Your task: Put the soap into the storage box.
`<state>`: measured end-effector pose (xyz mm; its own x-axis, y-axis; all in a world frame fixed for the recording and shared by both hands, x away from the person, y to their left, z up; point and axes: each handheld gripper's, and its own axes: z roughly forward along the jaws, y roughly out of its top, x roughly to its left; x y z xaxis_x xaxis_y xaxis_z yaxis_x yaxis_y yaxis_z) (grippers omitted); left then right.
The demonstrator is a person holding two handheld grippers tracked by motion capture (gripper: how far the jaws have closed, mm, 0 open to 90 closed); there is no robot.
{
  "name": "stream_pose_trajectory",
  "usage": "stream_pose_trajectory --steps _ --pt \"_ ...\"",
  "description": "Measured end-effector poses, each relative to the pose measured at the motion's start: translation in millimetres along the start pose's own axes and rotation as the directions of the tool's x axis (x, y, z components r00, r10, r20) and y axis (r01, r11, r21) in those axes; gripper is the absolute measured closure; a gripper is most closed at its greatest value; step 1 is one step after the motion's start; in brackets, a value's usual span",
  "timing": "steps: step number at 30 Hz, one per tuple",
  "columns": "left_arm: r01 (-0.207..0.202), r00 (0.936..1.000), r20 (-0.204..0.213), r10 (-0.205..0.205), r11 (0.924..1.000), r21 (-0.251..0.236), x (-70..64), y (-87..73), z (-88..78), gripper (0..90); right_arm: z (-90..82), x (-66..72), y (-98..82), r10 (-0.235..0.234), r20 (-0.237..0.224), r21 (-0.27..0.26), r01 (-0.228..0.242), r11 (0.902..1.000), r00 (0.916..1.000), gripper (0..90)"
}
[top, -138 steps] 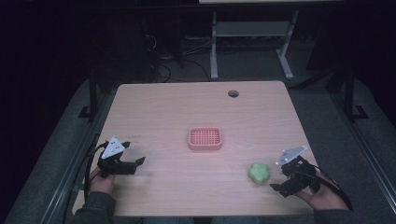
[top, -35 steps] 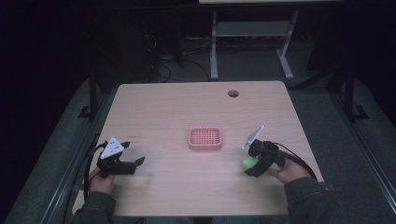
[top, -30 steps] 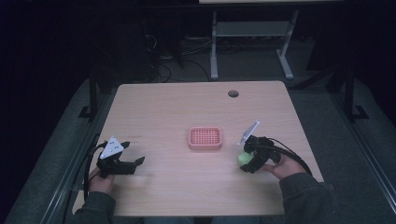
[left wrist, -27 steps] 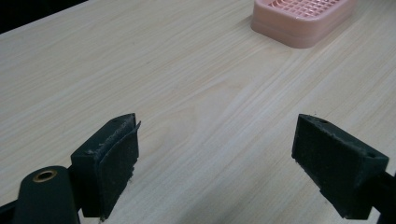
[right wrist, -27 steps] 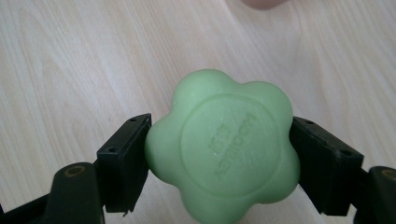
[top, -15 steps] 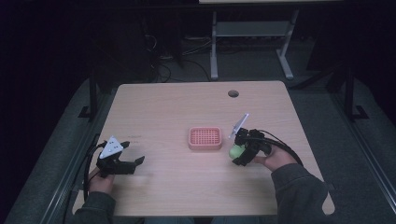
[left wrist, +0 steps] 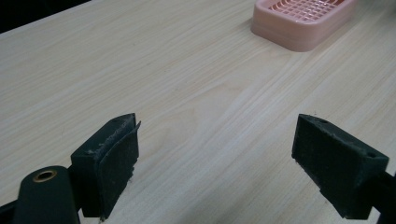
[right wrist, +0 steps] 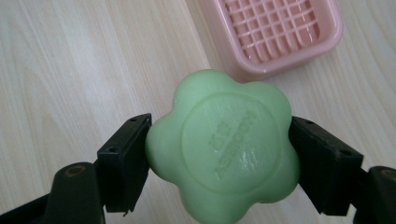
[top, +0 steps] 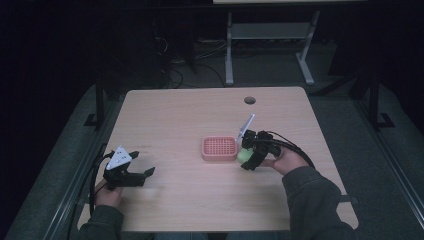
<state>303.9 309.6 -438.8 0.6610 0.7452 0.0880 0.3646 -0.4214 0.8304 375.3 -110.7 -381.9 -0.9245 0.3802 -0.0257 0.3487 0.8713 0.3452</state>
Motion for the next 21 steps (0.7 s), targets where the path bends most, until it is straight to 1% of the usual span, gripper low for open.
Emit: stream_pose_trajectory --steps 1,7,10,12,17,18,20,21 --pt "-0.001 1.0 0.0 0.001 1.0 0.0 0.1 0.0 -0.1 14.4 -0.1 -0.5 3.4 -0.002 0.001 0.0 0.002 1.0 1.0 25.3" --pt "0.004 1.0 0.0 -0.004 1.0 -0.003 0.0 0.1 -0.1 14.4 0.0 -3.1 11.4 -0.011 0.004 -0.001 0.011 0.9999 0.9999 25.4" --pt "0.006 1.0 0.0 -0.006 1.0 -0.005 0.1 0.0 0.2 14.4 0.0 -4.2 14.1 -0.007 0.007 -0.004 0.008 1.0 0.9999 25.4" --pt "0.009 1.0 -0.001 -0.009 0.9999 -0.006 0.2 -0.1 0.4 14.4 0.0 -7.2 17.0 -0.008 -0.001 -0.017 0.007 0.9998 1.0 25.4" --pt "0.006 1.0 0.0 -0.006 1.0 -0.004 0.9 0.0 0.2 14.4 2.2 -10.2 20.9 -0.007 -0.001 -0.006 0.007 1.0 1.0 25.4" --pt "0.007 1.0 0.001 -0.007 1.0 -0.004 0.9 -0.1 0.2 14.4 2.6 -11.8 22.8 -0.007 -0.006 -0.016 0.007 0.9998 1.0 25.4" --pt "0.009 1.0 0.002 -0.009 0.9999 -0.009 0.6 0.0 0.1 14.4 2.8 -12.6 24.1 -0.009 -0.008 -0.016 0.009 0.9998 0.9999 25.4" --pt "0.009 1.0 0.002 -0.009 0.9999 -0.009 0.6 0.0 0.0 14.4 3.6 -13.2 27.9 -0.009 -0.008 -0.017 0.009 0.9998 0.9999 25.4"
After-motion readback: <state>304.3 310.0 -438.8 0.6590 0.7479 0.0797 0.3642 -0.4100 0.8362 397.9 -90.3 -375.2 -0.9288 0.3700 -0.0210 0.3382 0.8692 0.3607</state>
